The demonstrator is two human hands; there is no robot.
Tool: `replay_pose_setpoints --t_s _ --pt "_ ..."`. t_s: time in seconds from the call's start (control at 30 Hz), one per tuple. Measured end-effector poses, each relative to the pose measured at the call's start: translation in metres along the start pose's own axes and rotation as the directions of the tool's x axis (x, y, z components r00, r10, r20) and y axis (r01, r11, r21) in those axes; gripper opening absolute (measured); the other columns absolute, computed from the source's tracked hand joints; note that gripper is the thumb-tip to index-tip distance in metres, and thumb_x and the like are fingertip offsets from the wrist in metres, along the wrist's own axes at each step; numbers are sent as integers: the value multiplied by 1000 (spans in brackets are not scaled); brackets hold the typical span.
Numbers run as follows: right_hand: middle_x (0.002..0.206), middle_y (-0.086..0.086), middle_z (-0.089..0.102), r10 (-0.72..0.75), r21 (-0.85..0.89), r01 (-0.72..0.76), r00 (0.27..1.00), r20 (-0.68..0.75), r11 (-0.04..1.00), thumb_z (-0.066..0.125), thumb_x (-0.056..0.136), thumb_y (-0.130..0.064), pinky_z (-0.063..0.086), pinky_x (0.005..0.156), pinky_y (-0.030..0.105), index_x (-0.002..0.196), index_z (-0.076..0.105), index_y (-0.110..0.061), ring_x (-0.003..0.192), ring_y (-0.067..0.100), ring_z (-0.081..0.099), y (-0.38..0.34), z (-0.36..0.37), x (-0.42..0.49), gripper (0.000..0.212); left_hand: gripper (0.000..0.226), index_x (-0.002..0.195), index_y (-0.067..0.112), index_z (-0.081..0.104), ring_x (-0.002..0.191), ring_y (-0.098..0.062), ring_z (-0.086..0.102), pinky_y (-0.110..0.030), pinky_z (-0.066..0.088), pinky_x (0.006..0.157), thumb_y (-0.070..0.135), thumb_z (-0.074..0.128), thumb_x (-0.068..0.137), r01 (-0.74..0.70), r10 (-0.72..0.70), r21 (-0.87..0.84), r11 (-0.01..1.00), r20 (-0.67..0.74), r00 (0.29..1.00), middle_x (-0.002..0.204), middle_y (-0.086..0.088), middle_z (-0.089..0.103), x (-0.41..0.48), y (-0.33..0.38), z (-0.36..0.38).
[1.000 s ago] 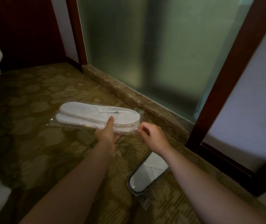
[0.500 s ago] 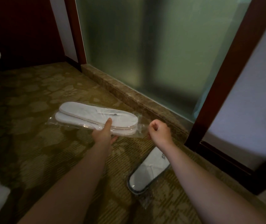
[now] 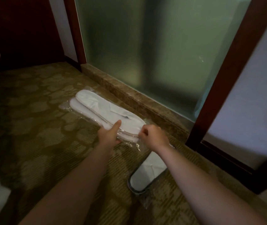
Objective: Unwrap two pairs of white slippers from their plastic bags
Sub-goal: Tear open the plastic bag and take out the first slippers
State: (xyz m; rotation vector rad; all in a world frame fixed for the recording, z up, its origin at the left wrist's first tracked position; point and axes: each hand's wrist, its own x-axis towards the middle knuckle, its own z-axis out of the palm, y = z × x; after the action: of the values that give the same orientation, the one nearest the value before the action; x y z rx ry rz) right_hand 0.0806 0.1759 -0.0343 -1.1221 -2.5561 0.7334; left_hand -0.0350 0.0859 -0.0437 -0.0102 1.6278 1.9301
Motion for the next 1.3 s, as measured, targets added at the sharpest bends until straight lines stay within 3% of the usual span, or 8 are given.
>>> replay_pose_setpoints --t_s 0.4,0.6,0.7,0.83,0.97,1.13,1.2,1.3 --pt "70 7 58 192 394 -165 981 -29 904 53 92 -21 42 68 30 69 56 -13 69 21 54 34 -2 5 24 57 131 9 47 103 -29 63 -45 55 84 21 72 81 128 -136 -194 973 -29 990 126 -13 61 10 6 -21" --pt "62 4 55 327 654 -337 934 143 677 58 89 -12 43 63 30 61 54 -15 61 17 51 38 0 3 29 57 134 11 47 94 -21 61 -32 53 60 27 68 83 124 -139 -255 959 -40 990 124 -10 61 9 10 -21" --pt "69 3 58 326 653 -426 904 277 626 57 90 -11 44 59 25 71 56 -15 62 13 54 38 -3 -1 19 54 131 11 48 78 -17 63 -24 55 42 29 67 84 111 -131 -305 946 -46 990 99 -5 65 11 11 -23" --pt "68 2 58 320 603 -510 859 400 614 57 91 -15 44 58 23 71 53 -15 61 13 53 38 -7 -9 21 53 131 10 46 77 -17 63 -28 55 51 30 65 86 105 -123 -293 950 -43 992 96 -5 64 10 10 -21" --pt "78 2 57 369 656 -367 918 143 660 58 87 -11 43 59 24 79 55 -18 67 13 51 37 -8 -2 11 57 133 10 47 97 -24 63 -28 52 53 31 68 83 83 -101 -215 973 -69 993 120 -11 63 17 5 -24" --pt "73 2 60 284 708 -168 957 -49 686 56 88 -4 51 63 28 79 60 -18 65 15 57 22 -14 7 17 51 126 10 51 75 -17 62 -36 55 72 28 70 82 63 -71 -129 990 -55 996 93 -3 63 23 -1 -28" --pt "73 6 62 290 748 -262 952 97 610 54 91 -3 57 63 28 88 61 -10 62 16 61 16 -12 5 11 49 125 10 52 74 -17 62 -33 55 67 29 69 82 66 -73 -139 988 -44 996 94 -3 63 23 -1 -27" --pt "81 14 63 280 854 -420 897 341 306 57 91 -4 58 61 26 106 58 1 68 21 64 11 -5 0 16 47 123 11 54 79 -17 63 -32 55 64 31 68 83 75 -76 -162 984 -4 997 96 -3 64 20 -2 -24"
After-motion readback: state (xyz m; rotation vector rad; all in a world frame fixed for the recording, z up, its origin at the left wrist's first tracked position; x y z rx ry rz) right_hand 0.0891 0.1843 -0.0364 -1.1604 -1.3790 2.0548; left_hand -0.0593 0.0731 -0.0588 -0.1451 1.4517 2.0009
